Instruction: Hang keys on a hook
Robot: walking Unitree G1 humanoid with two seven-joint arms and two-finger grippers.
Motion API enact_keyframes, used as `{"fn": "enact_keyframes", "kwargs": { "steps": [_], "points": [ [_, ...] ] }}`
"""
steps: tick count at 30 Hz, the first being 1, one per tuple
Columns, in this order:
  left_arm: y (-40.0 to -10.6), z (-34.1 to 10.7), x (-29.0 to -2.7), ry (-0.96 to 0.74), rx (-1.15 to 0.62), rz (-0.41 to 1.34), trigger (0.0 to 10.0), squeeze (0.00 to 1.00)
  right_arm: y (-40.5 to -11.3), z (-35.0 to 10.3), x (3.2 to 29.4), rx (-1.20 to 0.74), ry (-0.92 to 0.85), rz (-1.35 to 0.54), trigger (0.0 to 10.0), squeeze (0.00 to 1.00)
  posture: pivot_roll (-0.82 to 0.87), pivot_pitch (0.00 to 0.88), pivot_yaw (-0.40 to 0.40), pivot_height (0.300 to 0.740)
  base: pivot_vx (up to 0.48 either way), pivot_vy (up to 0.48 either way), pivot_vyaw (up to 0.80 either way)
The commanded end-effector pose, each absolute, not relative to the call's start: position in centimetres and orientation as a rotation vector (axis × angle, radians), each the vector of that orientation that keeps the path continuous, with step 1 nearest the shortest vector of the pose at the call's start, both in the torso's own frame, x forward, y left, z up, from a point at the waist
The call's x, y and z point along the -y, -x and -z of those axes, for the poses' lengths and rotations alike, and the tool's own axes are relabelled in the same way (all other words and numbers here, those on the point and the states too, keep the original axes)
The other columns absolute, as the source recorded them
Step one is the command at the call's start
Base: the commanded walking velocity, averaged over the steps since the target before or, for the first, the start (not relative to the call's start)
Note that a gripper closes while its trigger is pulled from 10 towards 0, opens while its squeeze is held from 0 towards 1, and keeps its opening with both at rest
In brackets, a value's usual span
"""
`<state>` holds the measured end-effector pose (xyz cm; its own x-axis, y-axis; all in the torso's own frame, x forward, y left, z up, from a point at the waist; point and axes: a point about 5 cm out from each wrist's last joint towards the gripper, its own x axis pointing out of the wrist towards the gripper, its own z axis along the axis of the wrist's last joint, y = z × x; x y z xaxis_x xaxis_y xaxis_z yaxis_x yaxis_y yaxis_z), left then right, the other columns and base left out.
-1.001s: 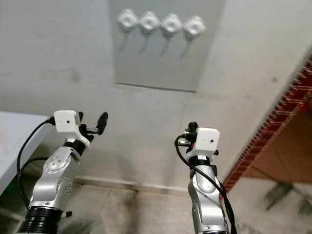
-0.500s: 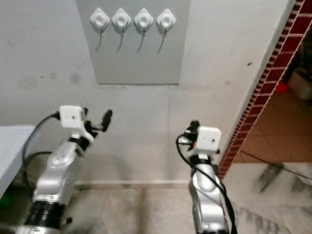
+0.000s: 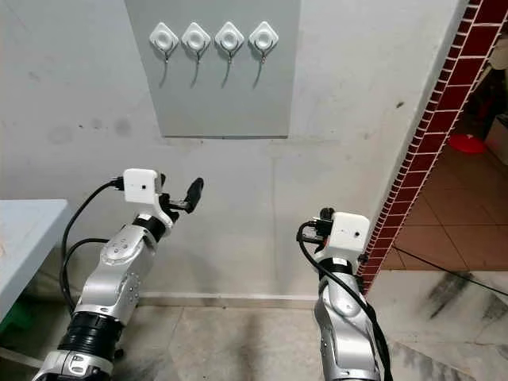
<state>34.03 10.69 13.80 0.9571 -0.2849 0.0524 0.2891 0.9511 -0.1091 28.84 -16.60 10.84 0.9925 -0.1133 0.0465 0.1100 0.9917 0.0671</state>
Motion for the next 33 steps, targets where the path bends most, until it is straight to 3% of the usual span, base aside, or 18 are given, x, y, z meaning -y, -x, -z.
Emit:
{"fn": "enact_keyframes", "kwargs": {
  "steps": [1, 12, 18, 23, 33],
  "points": [
    [-34.2, -14.0, -10.2, 0.092, 0.045, 0.316, 10.0, 0.00, -28.9, -11.2, 16.6, 0.066, -0.061, 0.103, 10.0, 0.00, -0.05, 0.036, 0.034, 0.740, 0.000, 0.000, 0.00],
    [-33.7, -13.3, -9.7, 0.170, 0.038, 0.302, 10.0, 0.00, -28.5, -11.4, 16.7, 0.081, -0.040, 0.082, 10.0, 0.00, -0.06, 0.047, 0.028, 0.740, 0.000, 0.000, 0.00],
    [-34.1, -13.2, -10.3, 0.187, 0.011, 0.306, 10.0, 0.00, -28.2, -11.2, 17.5, 0.101, -0.022, 0.119, 10.0, 0.00, -0.09, 0.045, 0.119, 0.740, 0.000, 0.000, 0.00],
    [-34.5, -13.1, -10.4, 0.222, -0.007, 0.380, 10.0, 0.00, -28.2, -11.6, 17.4, 0.119, -0.032, 0.148, 10.0, 0.00, -0.13, 0.050, 0.139, 0.740, 0.000, 0.000, 0.00],
    [-35.6, -14.0, -7.2, 0.139, 0.017, 0.507, 10.0, 0.00, -27.8, -11.9, 17.6, 0.139, -0.016, 0.153, 10.0, 0.00, -0.16, 0.057, 0.103, 0.740, 0.000, 0.000, 0.00]
  ]
}}
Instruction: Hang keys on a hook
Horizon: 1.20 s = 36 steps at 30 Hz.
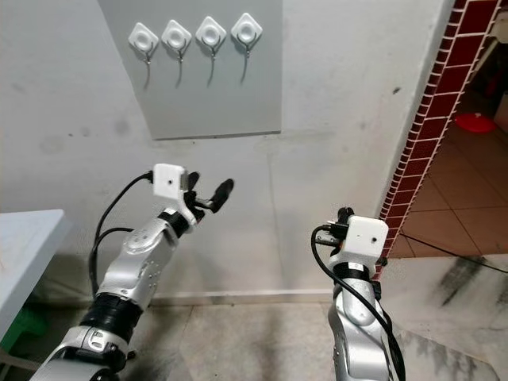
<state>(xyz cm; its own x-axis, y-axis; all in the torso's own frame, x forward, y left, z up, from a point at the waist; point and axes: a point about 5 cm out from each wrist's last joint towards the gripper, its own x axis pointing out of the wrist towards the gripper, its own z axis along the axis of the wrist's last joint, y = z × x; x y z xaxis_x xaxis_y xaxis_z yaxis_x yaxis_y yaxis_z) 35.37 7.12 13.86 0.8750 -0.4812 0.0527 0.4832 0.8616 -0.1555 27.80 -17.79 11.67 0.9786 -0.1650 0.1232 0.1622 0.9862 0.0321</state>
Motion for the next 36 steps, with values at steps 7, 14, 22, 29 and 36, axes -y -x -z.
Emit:
{"fn": "enact_keyframes", "kwargs": {
  "steps": [7, 14, 22, 29, 36],
  "points": [
    [-35.5, -14.0, -7.0, 0.163, 0.039, 0.483, 10.0, 0.00, -28.3, -12.4, 17.4, 0.147, -0.027, 0.148, 10.0, 0.00, -0.14, 0.049, 0.088, 0.740, 0.000, 0.000, 0.00],
    [-35.6, -12.9, -8.2, 0.177, -0.004, 0.416, 10.0, 0.00, -28.6, -12.9, 16.9, 0.185, -0.033, 0.160, 10.0, 0.00, -0.19, 0.046, 0.156, 0.740, 0.000, 0.000, 0.00],
    [-36.0, -13.3, -8.8, 0.131, 0.020, 0.429, 10.0, 0.00, -27.8, -12.4, 17.4, 0.175, -0.044, 0.201, 10.0, 0.00, -0.19, 0.048, 0.149, 0.740, 0.000, 0.000, 0.00],
    [-36.4, -14.0, -9.0, 0.137, 0.054, 0.376, 10.0, 0.00, -28.6, -12.3, 16.9, 0.155, -0.036, 0.137, 10.0, 0.00, -0.11, 0.031, 0.072, 0.740, 0.000, 0.000, 0.00],
    [-36.2, -14.3, -10.5, 0.124, 0.104, 0.305, 10.0, 0.00, -30.5, -12.8, 15.4, 0.154, -0.071, 0.046, 10.0, 0.00, -0.02, 0.000, -0.011, 0.740, 0.000, 0.000, 0.00]
  ]
}}
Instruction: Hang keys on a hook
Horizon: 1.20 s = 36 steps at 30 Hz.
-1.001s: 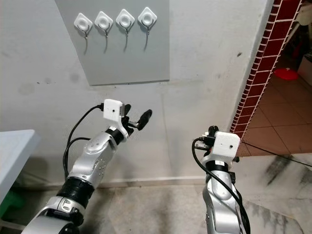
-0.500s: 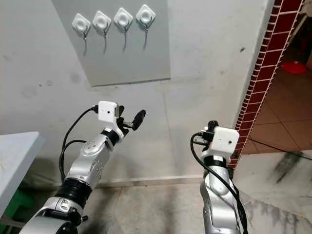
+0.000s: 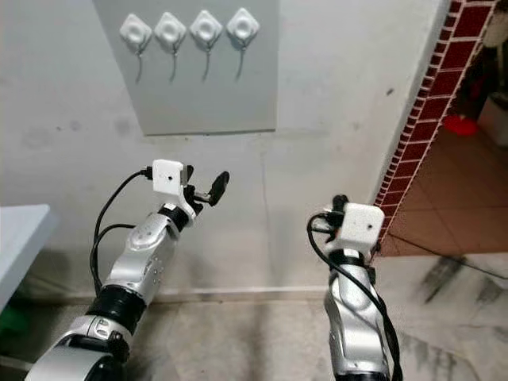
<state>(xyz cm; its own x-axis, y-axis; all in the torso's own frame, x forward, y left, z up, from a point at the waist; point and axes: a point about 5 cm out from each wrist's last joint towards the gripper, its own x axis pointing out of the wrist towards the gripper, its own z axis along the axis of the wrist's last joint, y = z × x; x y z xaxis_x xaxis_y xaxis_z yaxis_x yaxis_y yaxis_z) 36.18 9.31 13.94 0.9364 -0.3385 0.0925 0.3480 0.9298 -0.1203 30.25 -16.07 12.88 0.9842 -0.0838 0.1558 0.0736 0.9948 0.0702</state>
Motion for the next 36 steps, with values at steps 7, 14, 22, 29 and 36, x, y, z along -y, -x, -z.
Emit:
{"fn": "enact_keyframes", "kwargs": {
  "steps": [7, 14, 22, 29, 36],
  "points": [
    [-36.3, -14.3, -11.1, 0.142, 0.110, 0.262, 10.0, 0.00, -31.3, -13.2, 15.2, 0.166, -0.073, 0.027, 10.0, 0.00, -0.02, 0.000, -0.020, 0.740, 0.000, 0.000, 0.00],
    [-36.6, -14.7, -10.5, 0.110, 0.117, 0.264, 10.0, 0.00, -31.2, -13.4, 15.7, 0.183, -0.066, 0.044, 10.0, 0.00, -0.05, 0.000, 0.008, 0.740, 0.000, 0.000, 0.00],
    [-36.8, -14.3, -10.3, 0.097, 0.088, 0.249, 10.0, 0.00, -30.7, -13.2, 16.1, 0.185, -0.057, 0.072, 10.0, 0.00, -0.06, 0.000, 0.013, 0.740, 0.000, 0.000, 0.00],
    [-36.2, -14.0, -10.6, 0.104, 0.090, 0.245, 10.0, 0.00, -30.4, -13.7, 16.1, 0.205, -0.046, 0.058, 10.0, 0.00, -0.05, 0.000, -0.002, 0.740, 0.000, 0.000, 0.00],
    [-35.5, -15.0, -11.6, 0.106, 0.143, 0.219, 10.0, 0.00, -30.1, -15.7, 16.0, 0.291, -0.044, 0.027, 10.0, 0.00, -0.03, 0.000, -0.022, 0.740, 0.000, 0.000, 0.00]
  ]
}}
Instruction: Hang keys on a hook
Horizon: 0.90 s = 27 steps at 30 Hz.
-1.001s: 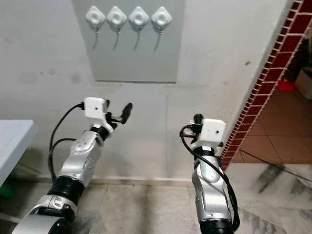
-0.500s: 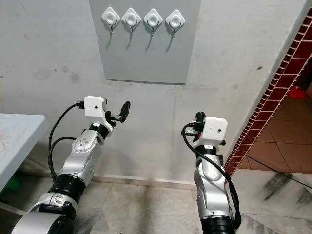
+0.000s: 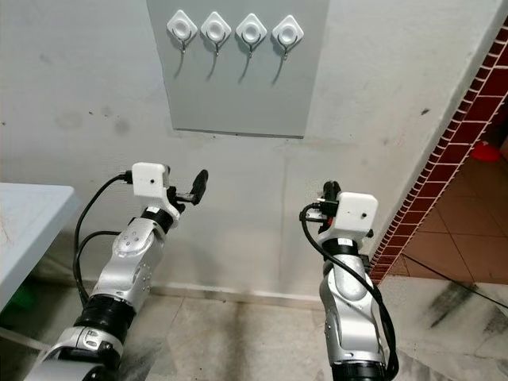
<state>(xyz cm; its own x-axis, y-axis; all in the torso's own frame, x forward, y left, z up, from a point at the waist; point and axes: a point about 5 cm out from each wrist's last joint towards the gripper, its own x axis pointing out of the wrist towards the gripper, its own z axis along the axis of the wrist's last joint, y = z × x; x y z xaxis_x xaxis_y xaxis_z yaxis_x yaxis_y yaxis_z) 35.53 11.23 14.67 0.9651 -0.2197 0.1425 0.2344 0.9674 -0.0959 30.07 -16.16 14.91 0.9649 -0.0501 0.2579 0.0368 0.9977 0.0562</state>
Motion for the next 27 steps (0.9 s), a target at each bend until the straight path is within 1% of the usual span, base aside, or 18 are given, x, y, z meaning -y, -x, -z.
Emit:
{"fn": "enact_keyframes", "kwargs": {
  "steps": [1, 7, 15, 27],
  "points": [
    [-35.5, -15.4, -11.9, 0.098, 0.153, 0.212, 10.0, 0.00, -30.2, -16.2, 16.1, 0.303, -0.040, 0.030, 10.0, 0.00, -0.03, 0.000, -0.025, 0.740, 0.000, 0.000, 0.00],
    [-35.1, -15.3, -12.9, 0.084, 0.158, 0.174, 10.0, 0.00, -30.1, -16.2, 16.5, 0.303, -0.034, 0.025, 10.0, 0.00, -0.03, 0.000, -0.027, 0.740, 0.000, 0.000, 0.00],
    [-35.0, -15.4, -12.3, 0.094, 0.153, 0.165, 10.0, 0.00, -29.7, -15.9, 16.9, 0.290, -0.028, 0.032, 10.0, 0.00, -0.04, 0.000, -0.023, 0.740, 0.000, 0.000, 0.00],
    [-35.1, -15.5, -12.4, 0.098, 0.131, 0.193, 10.0, 0.00, -29.5, -15.9, 17.0, 0.293, -0.038, 0.040, 10.0, 0.00, -0.04, 0.000, -0.018, 0.740, 0.000, 0.000, 0.00]
  ]
}}
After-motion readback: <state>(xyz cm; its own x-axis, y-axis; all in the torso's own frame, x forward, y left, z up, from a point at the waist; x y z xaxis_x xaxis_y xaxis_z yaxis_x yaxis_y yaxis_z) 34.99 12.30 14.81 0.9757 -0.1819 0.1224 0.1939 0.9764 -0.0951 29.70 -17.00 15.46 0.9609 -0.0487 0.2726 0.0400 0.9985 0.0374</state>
